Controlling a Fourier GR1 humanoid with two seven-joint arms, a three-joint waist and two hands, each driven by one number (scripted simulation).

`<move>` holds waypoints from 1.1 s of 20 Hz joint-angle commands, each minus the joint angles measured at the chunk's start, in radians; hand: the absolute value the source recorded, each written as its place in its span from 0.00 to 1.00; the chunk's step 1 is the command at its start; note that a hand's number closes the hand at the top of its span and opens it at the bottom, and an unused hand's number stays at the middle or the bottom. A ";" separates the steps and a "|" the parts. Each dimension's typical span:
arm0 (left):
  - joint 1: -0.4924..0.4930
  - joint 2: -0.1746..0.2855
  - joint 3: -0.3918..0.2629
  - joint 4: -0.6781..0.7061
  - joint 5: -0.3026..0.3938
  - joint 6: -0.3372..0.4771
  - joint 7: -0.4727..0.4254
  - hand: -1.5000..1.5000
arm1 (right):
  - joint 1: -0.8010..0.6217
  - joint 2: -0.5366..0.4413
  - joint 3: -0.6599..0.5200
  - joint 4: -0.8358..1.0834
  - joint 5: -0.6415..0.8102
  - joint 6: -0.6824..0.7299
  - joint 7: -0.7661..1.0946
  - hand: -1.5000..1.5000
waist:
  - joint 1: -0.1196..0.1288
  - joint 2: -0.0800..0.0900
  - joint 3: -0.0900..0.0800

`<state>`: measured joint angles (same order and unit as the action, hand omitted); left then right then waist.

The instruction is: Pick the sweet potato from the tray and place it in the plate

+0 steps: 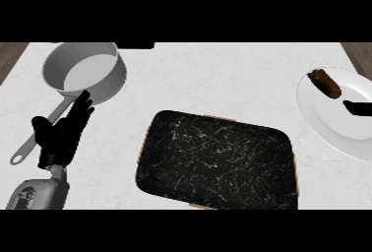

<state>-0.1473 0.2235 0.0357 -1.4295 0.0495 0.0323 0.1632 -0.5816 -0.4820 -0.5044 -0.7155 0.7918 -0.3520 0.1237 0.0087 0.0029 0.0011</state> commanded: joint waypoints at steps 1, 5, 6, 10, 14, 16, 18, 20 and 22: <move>-0.007 -0.004 0.015 0.062 -0.007 -0.003 -0.035 0.50 | -0.002 0.018 -0.005 -0.013 -0.041 -0.088 -0.148 0.00 | -0.003 0.001 0.000; 0.004 -0.010 0.002 -0.001 -0.014 0.017 0.010 0.50 | -0.036 0.059 -0.040 -0.155 -0.179 -0.052 -0.301 0.00 | -0.009 -0.007 0.000; 0.000 0.009 0.027 0.032 0.013 -0.016 -0.014 0.50 | -0.046 0.047 -0.059 -0.185 -0.223 -0.019 -0.313 0.00 | -0.016 -0.007 -0.001; -0.022 0.034 0.041 -0.026 0.024 -0.017 0.078 0.50 | -0.010 0.100 -0.078 -0.337 -0.312 0.035 -0.201 0.00 | -0.021 -0.013 -0.001; 0.001 -0.007 0.009 -0.006 -0.009 0.001 0.021 0.50 | 0.009 0.108 -0.141 -0.338 -0.458 0.160 -0.118 0.00 | -0.017 -0.008 -0.001; 0.021 0.008 0.034 0.026 0.000 -0.011 -0.017 0.50 | 0.044 0.089 -0.181 -0.419 -0.554 0.257 -0.088 0.00 | -0.030 -0.011 -0.002; -0.030 0.005 0.031 0.063 -0.009 -0.020 -0.035 0.50 | 0.076 0.067 -0.206 -0.372 -0.609 0.296 -0.136 0.00 | -0.020 -0.004 -0.001; 0.084 -0.006 0.016 -0.039 -0.004 -0.029 -0.037 0.50 | 0.168 0.074 -0.207 -0.428 -0.641 0.322 -0.176 0.00 | -0.011 -0.006 -0.001; -0.012 0.001 0.038 0.024 -0.007 -0.030 -0.009 0.50 | 0.168 0.042 -0.208 -0.353 -0.664 0.304 -0.247 0.00 | -0.009 -0.002 -0.001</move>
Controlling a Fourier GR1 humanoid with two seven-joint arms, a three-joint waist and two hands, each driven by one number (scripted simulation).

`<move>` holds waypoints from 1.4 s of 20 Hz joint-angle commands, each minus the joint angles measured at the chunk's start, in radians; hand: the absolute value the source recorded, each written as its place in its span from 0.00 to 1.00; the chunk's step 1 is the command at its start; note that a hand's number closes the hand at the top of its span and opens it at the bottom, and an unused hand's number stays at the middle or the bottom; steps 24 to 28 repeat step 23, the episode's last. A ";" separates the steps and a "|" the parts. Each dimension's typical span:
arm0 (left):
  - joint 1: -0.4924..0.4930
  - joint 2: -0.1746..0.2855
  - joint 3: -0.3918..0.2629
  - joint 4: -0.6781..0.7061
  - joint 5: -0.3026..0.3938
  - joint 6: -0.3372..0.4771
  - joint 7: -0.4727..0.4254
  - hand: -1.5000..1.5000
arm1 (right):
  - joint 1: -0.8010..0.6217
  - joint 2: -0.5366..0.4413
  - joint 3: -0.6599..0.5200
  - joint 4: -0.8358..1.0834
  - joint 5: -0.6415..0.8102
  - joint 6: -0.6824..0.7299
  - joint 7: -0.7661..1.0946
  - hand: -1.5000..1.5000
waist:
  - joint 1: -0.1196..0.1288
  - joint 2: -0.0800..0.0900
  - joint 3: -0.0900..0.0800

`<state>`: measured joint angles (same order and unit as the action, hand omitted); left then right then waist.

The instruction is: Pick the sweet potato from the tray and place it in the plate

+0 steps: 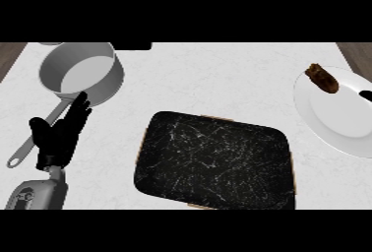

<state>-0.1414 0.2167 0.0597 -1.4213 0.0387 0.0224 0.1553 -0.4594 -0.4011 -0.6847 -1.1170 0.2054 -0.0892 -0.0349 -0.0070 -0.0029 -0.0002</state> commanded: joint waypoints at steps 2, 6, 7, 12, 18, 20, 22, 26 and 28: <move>-0.033 0.010 0.017 -0.008 -0.001 -0.019 0.043 0.50 | 0.104 -0.045 -0.014 -0.054 -0.099 0.056 -0.046 0.00 | 0.004 0.002 0.000; 0.015 -0.001 0.025 0.007 -0.014 -0.021 -0.019 0.50 | 0.230 0.003 -0.004 -0.143 -0.112 0.043 -0.087 0.00 | 0.004 0.002 0.000; 0.008 -0.025 -0.004 -0.007 -0.022 -0.020 0.037 0.50 | 0.186 -0.023 0.009 -0.078 -0.123 0.028 -0.080 0.00 | 0.007 0.003 0.000; 0.000 0.007 0.055 -0.010 0.004 -0.049 0.007 0.50 | 0.229 -0.087 -0.004 -0.102 -0.165 0.049 -0.045 0.00 | 0.008 0.002 0.000; -0.058 -0.004 0.049 0.007 -0.019 -0.035 0.052 0.50 | 0.287 -0.094 0.001 -0.053 -0.159 0.019 -0.105 0.00 | 0.006 0.003 0.000; -0.007 -0.029 0.033 0.021 -0.036 -0.029 -0.010 0.50 | 0.334 -0.145 -0.051 0.050 -0.201 0.100 -0.199 0.00 | 0.006 0.003 0.000; 0.000 -0.029 0.026 -0.071 -0.030 -0.023 0.092 0.50 | 0.372 -0.109 -0.024 -0.070 -0.209 0.087 -0.118 0.00 | 0.005 0.001 0.000; -0.013 0.008 0.073 -0.014 -0.006 -0.067 0.022 0.50 | 0.302 -0.164 -0.015 0.056 -0.194 0.078 -0.142 0.00 | 0.008 0.003 0.000; -0.013 0.008 0.073 -0.014 -0.006 -0.067 0.022 0.50 | 0.302 -0.164 -0.015 0.056 -0.194 0.078 -0.142 0.00 | 0.008 0.003 0.000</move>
